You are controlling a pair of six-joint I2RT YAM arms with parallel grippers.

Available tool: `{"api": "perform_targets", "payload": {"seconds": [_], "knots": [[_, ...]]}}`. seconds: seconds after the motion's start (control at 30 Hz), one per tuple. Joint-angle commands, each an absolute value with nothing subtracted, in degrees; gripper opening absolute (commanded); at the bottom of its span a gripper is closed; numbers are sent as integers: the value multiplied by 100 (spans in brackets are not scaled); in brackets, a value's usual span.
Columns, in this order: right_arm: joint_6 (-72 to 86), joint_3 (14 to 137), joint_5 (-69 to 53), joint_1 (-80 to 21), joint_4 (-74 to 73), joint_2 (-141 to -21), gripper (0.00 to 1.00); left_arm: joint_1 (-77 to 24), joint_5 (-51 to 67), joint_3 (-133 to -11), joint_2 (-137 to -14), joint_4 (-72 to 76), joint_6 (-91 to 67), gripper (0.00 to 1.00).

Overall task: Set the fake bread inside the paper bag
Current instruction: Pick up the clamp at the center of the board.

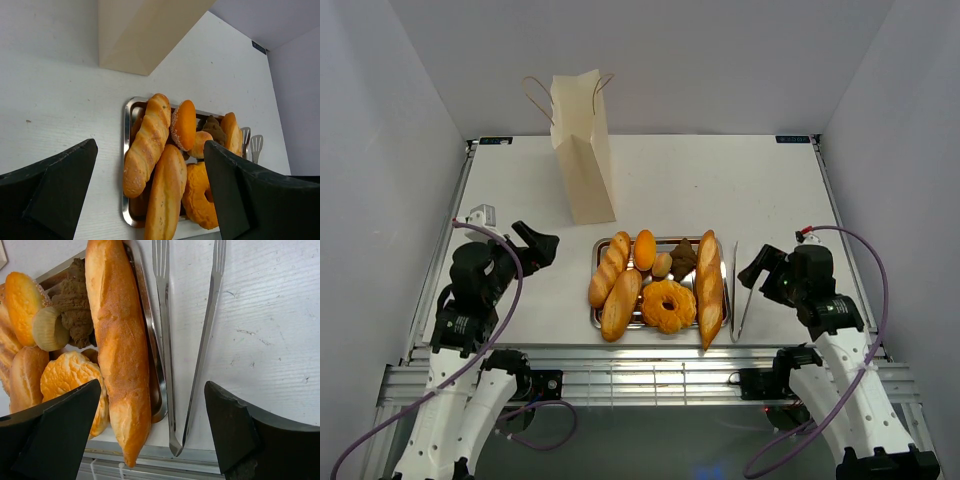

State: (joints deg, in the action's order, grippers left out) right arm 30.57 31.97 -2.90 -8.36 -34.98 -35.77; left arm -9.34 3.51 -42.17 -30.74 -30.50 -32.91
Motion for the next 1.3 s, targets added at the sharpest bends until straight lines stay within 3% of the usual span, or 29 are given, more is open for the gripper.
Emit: {"api": "perform_targets", "payload": {"seconds": [0.0,0.27,0.5,0.73,0.97,1.13,1.27], "knots": [[3076,3191,-369,-826,-3657,-3542,90,-923,755,-4219,-3076,-3182,-3463,98],[3577,2268,-440,-826,-2814,-2945,90,-923,984,-4140,-2988,-3023,-3551,98],[3437,2329,-334,-861,-2629,-3865,91,-923,1169,-4149,-2927,-2945,-3656,98],[3472,2162,-36,-1194,-2339,-4306,100,-923,1257,-4113,-2883,-2839,-3709,98],[3656,2241,755,-1643,-2320,-4894,77,-932,1327,-4061,-2927,-2725,-3735,98],[3805,2215,1256,-1889,-2233,-5255,75,-923,1397,-4052,-2971,-2628,-3753,98],[3823,2329,1494,-1960,-2127,-5711,66,-923,1406,-4025,-2979,-2593,-3753,98]]}}
